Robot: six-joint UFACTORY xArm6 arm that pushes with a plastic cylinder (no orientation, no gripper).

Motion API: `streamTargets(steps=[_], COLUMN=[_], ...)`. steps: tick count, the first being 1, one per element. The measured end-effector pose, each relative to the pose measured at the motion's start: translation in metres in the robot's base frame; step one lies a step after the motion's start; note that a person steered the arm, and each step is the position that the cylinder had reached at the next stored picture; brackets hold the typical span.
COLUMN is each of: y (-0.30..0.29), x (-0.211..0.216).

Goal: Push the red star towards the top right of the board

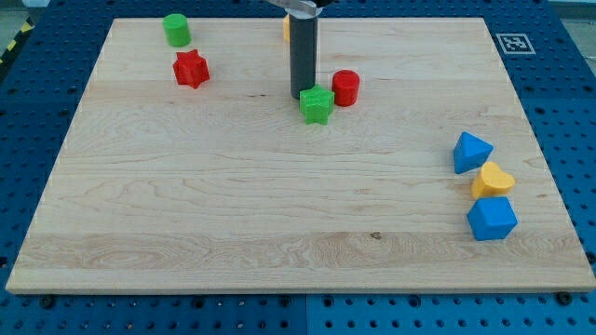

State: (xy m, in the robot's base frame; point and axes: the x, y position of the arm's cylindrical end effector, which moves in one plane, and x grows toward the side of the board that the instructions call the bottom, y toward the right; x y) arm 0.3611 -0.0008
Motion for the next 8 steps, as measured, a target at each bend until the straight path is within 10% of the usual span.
streamTargets(steps=[4,8], y=[-0.226,-0.184], x=[0.002,-0.043])
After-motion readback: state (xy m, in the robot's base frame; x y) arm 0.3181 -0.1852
